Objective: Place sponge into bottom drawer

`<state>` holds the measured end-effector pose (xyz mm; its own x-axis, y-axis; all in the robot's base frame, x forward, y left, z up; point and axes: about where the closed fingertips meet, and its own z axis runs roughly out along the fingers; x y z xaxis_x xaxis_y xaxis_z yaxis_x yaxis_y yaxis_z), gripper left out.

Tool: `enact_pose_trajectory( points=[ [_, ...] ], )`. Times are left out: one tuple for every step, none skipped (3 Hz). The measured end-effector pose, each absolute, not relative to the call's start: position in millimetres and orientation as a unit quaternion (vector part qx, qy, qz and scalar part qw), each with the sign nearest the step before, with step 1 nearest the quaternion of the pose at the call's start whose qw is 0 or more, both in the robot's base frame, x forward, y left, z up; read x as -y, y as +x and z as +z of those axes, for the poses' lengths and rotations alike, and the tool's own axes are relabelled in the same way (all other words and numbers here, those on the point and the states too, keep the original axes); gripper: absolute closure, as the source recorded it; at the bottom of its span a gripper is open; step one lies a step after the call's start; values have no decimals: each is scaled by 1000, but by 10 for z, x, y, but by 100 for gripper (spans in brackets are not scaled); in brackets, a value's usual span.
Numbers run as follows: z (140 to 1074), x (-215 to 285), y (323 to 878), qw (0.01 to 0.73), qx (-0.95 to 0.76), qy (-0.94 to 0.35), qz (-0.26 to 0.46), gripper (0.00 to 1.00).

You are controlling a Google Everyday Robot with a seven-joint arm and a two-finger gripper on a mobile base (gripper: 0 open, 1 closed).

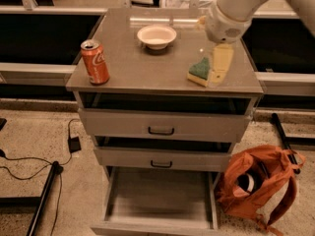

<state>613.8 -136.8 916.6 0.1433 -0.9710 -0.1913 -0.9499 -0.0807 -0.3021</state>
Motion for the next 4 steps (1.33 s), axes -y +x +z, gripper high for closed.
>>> enact_pose_trajectory(
  points=[
    [9050, 1358, 6418, 180, -688, -703, 18, 0],
    [8951, 1313, 6565, 188, -715, -672, 46, 8],
    [8826, 1372, 6695, 199, -742, -638, 60, 6],
    [8669, 1491, 6823, 202, -774, -598, 55, 4]
  ],
)
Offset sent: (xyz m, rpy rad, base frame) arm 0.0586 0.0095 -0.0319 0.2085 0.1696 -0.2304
